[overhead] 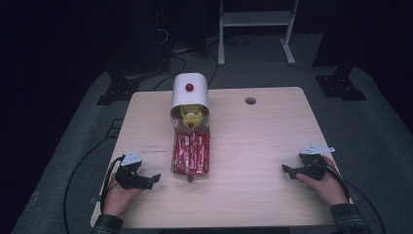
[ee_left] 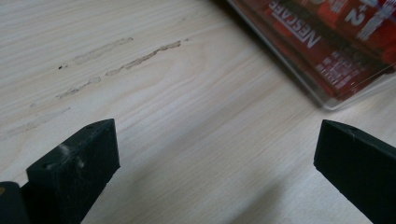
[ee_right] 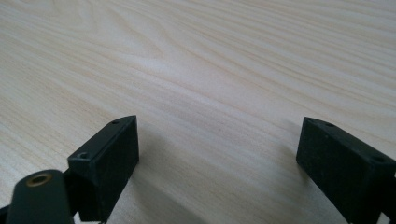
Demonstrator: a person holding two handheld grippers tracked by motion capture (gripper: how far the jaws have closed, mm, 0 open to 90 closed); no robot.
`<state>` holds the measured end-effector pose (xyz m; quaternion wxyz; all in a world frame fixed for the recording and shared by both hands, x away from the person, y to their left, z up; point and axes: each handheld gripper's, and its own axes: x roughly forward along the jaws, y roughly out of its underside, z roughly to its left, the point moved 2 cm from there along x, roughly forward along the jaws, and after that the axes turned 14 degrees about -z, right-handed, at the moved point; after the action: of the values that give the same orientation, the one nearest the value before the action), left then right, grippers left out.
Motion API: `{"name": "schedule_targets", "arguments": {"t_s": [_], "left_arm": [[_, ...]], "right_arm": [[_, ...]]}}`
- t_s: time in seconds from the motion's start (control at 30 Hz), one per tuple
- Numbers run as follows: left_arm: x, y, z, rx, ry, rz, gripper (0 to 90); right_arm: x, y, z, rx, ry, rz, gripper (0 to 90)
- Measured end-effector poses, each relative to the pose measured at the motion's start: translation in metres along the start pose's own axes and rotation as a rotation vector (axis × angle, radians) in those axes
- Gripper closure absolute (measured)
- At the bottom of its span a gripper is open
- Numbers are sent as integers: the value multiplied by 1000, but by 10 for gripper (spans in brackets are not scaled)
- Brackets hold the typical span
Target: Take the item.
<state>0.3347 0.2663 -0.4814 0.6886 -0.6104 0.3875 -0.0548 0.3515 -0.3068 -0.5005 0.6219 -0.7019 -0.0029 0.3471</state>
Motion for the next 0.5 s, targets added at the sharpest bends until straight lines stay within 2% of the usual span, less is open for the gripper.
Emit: {"name": "schedule_targets", "arguments": {"t_s": [0.27, 0.37, 0.5], "left_arm": [[0, -10, -3, 18, 13, -9, 0], [0, -13, -4, 16, 18, -16, 0], [-1, -15, -4, -7, 27, -26, 0]], "right_arm": [[0, 0, 0, 0, 0, 0, 120], [0, 0, 0, 1, 0, 0, 120], [0, 0, 0, 1, 0, 0, 120]]}}
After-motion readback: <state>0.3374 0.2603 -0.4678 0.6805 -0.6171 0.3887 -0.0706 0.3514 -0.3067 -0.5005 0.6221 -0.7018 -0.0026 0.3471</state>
